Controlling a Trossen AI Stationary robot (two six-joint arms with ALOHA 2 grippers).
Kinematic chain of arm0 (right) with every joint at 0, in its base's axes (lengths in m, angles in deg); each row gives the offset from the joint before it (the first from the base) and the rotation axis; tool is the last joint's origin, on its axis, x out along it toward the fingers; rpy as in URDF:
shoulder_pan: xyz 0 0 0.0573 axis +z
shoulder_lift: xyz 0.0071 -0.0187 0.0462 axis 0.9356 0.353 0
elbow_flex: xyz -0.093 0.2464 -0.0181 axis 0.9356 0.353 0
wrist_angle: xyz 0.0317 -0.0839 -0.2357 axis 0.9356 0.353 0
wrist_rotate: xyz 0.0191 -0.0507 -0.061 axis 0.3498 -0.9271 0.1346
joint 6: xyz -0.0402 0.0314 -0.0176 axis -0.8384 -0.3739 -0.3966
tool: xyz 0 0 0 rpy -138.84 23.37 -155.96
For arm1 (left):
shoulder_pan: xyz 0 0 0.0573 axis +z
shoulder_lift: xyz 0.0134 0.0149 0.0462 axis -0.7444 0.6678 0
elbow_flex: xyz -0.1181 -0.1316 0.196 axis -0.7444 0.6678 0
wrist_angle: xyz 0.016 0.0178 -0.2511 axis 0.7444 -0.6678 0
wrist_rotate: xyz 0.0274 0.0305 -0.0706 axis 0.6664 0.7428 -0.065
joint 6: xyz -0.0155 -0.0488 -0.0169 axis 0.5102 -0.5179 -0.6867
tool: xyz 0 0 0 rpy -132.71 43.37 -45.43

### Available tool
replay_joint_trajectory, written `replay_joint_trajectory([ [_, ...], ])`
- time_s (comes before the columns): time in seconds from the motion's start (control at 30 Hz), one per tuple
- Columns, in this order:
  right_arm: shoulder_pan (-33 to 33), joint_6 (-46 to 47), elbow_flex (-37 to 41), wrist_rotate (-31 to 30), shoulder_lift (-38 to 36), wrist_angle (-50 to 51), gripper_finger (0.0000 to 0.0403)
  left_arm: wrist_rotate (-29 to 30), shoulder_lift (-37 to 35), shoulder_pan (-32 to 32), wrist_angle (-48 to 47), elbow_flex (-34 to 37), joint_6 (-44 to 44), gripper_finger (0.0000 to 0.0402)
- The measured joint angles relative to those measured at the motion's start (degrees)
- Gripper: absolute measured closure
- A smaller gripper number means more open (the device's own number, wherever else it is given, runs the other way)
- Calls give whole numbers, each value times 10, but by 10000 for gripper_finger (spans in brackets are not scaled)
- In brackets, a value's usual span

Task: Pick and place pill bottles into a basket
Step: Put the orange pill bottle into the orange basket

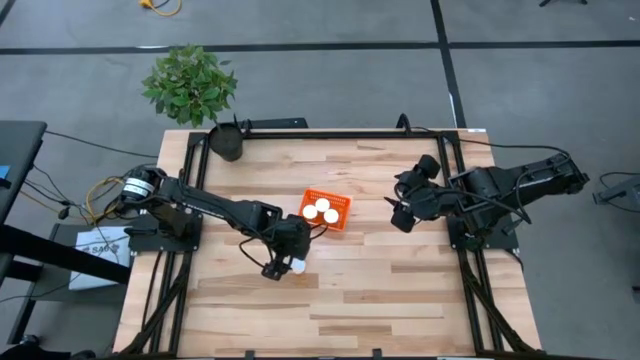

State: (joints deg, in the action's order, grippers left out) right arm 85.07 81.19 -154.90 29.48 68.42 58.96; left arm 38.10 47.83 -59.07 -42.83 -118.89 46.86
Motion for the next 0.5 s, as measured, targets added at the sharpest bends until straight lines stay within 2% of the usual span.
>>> replay_joint_trajectory([
  [0.27, 0, 16, 0, 10, 0, 12, 106, -19, 34, -3, 22, 0, -31, 96],
  [0.5, 0, 24, 0, 26, 0, 30, 106, 3, 38, -9, 32, -3, -32, 96],
])
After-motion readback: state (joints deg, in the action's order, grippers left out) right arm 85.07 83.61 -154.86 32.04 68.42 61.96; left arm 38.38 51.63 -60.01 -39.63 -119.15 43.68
